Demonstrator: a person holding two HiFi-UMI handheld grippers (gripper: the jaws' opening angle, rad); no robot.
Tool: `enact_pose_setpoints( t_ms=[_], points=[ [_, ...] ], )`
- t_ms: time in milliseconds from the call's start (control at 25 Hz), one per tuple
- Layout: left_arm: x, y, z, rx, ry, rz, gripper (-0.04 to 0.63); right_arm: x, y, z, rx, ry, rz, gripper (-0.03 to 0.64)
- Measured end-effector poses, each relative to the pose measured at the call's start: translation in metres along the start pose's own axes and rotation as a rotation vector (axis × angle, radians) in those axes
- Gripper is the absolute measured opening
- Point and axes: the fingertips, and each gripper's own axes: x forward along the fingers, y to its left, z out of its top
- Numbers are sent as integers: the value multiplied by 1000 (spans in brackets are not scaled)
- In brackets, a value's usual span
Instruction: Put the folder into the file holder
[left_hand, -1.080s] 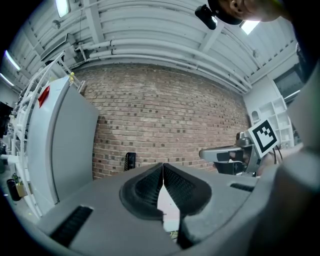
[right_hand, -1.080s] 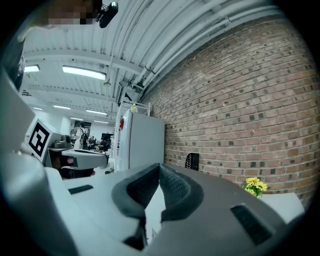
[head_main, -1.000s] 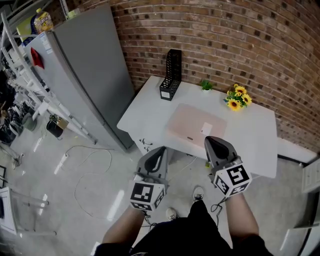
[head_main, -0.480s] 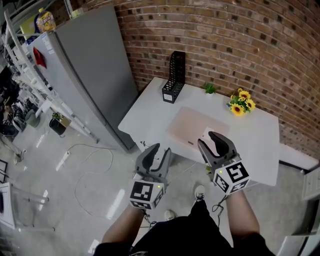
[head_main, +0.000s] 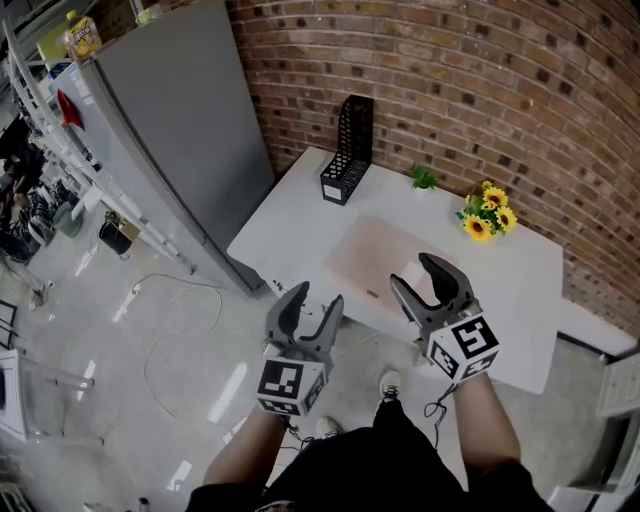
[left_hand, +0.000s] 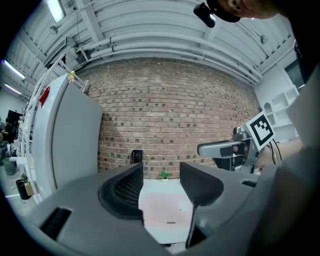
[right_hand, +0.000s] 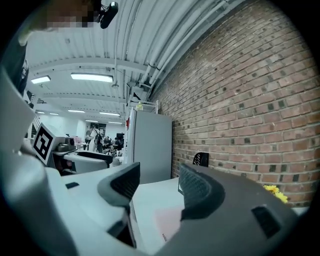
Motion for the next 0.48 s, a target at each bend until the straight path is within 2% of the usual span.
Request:
enact_pose_setpoints(
  t_ms=[120,480],
  points=[
    [16,2,-11,-17,34,28,227,13,-16,-9,10,16,34,262],
    [69,14,-27,-36,56,127,241,60,-62,-34,37,53,139,281]
  ],
)
